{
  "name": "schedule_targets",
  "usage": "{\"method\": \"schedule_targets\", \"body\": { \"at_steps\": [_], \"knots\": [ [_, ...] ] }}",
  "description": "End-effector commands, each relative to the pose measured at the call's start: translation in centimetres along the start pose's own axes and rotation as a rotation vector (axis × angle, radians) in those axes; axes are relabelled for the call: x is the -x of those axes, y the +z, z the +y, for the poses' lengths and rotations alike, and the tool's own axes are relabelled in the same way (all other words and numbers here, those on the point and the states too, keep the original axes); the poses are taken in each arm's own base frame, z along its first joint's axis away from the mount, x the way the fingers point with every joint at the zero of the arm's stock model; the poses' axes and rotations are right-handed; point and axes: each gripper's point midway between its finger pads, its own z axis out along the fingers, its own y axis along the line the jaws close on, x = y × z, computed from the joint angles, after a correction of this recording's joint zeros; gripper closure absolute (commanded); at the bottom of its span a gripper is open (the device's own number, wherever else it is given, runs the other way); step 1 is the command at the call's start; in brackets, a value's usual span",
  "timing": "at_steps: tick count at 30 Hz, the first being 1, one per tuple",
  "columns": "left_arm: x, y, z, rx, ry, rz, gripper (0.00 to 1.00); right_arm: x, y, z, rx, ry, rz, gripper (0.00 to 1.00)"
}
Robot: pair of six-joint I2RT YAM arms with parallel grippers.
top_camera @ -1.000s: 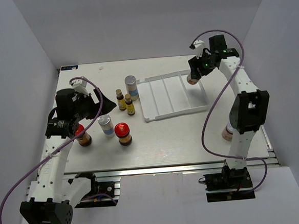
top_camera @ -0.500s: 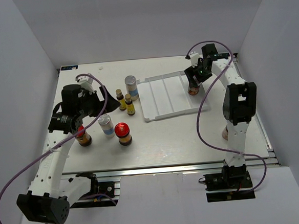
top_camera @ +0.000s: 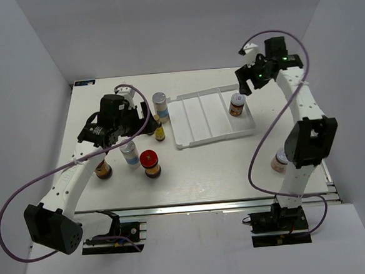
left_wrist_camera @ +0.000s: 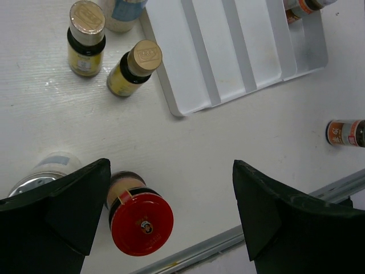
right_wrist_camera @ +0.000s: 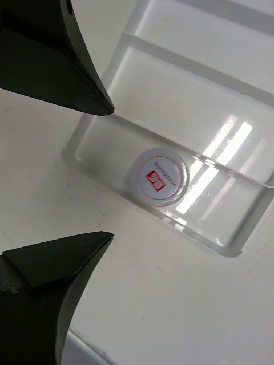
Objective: Organize the condiment bottles
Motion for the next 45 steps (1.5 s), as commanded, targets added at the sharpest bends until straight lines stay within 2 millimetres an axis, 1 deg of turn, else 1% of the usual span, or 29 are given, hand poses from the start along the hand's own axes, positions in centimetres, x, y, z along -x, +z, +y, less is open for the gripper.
{"method": "schedule_targets", "body": {
  "at_steps": [1,2,3,4,5,6,7,8,9,10,11,12,13,14,15,17,19,20,24,30,34,41,44,45],
  "knots": [
    [2.3,-0.6,-0.2,0.027,0.044,-0.074,0.03,0.6,-7.5,0.5,0.007,0.029,-0.055,0.12],
    [2.2,-0.4,-0.2,0.029,0.05,-0.07,0.04,-0.5,-9.1,1.3,0.03,0.055,-0.031,0.12],
    [2.1,-0.4,-0.2,0.035,0.053,-0.066,0.04,-2.5,-9.6,1.3,0.037,0.094,0.007,0.12],
    [2.0,-0.2,0.1,0.045,0.062,-0.062,0.04,-3.8,-10.2,1.5,0.039,0.119,0.031,0.12],
    [2.0,-0.1,0.1,0.046,0.069,-0.057,0.04,-4.8,-12.0,1.5,0.009,0.136,0.026,0.12],
    [1.9,-0.1,0.2,0.049,0.073,-0.054,0.04,-5.9,-12.5,1.6,-0.005,0.137,0.036,0.12],
    [1.9,0.0,0.2,0.05,0.081,-0.053,0.04,-8.8,-11.7,2.5,0.013,0.164,0.097,0.11],
    [1.9,0.0,0.2,0.048,0.086,-0.053,0.03,-9.6,-13.0,3.0,-0.017,0.146,0.094,0.11],
    [1.8,0.1,0.2,0.047,0.09,-0.053,0.03,-11.0,-13.3,2.6,-0.055,0.128,0.123,0.11],
    [1.7,0.2,0.2,0.043,0.098,-0.051,0.03,-13.5,-12.7,3.4,-0.045,0.147,0.178,0.11],
    [1.5,0.2,0.1,0.036,0.102,-0.048,0.02,-14.3,-13.6,3.3,-0.085,0.147,0.188,0.11],
    [1.6,0.3,0.1,0.031,0.108,-0.052,0.02,-15.1,-13.6,3.4,-0.091,0.151,0.199,0.11],
    [1.2,0.5,0.2,0.031,0.112,-0.046,0.02,-16.7,-13.2,3.9,-0.083,0.166,0.23,0.11],
    [1.1,0.6,0.2,0.025,0.115,-0.043,0.02,-17.4,-13.5,3.9,-0.102,0.172,0.238,0.11],
    [1.0,0.7,0.3,0.024,0.118,-0.041,0.02,-18.0,-13.5,4.1,-0.101,0.176,0.252,0.11],
    [0.6,0.9,0.3,0.019,0.12,-0.028,0.02,-19.9,-13.1,5.1,-0.081,0.192,0.299,0.11],
    [0.3,1.1,0.3,0.013,0.122,-0.022,0.02,-20.9,-12.8,5.4,-0.078,0.192,0.317,0.11],
    [0.4,1.1,0.3,0.012,0.123,-0.025,0.02,-22.0,-12.5,5.8,-0.077,0.196,0.34,0.11],
    [0.3,1.1,0.3,0.011,0.12,-0.023,0.02,-24.3,-11.5,6.0,-0.094,0.204,0.39,0.11],
    [0.0,1.0,0.4,0.015,0.119,-0.01,0.02,-26.0,-10.5,5.7,-0.103,0.212,0.431,0.11],
    [-0.2,1.1,0.5,0.019,0.111,-0.003,0.02,-27.7,-9.8,5.7,-0.108,0.208,0.466,0.12],
    [-0.4,1.1,0.6,0.023,0.088,-0.007,0.02,-29.1,-9.2,5.5,-0.115,0.223,0.489,0.17],
    [-0.6,1.2,0.7,0.026,0.081,-0.003,0.02,-29.0,-9.0,5.4,-0.107,0.213,0.478,0.28],
    [-0.6,1.2,0.6,0.024,0.08,-0.003,0.02,-28.8,-9.0,5.3,-0.106,0.205,0.47,0.37]
  ]
}}
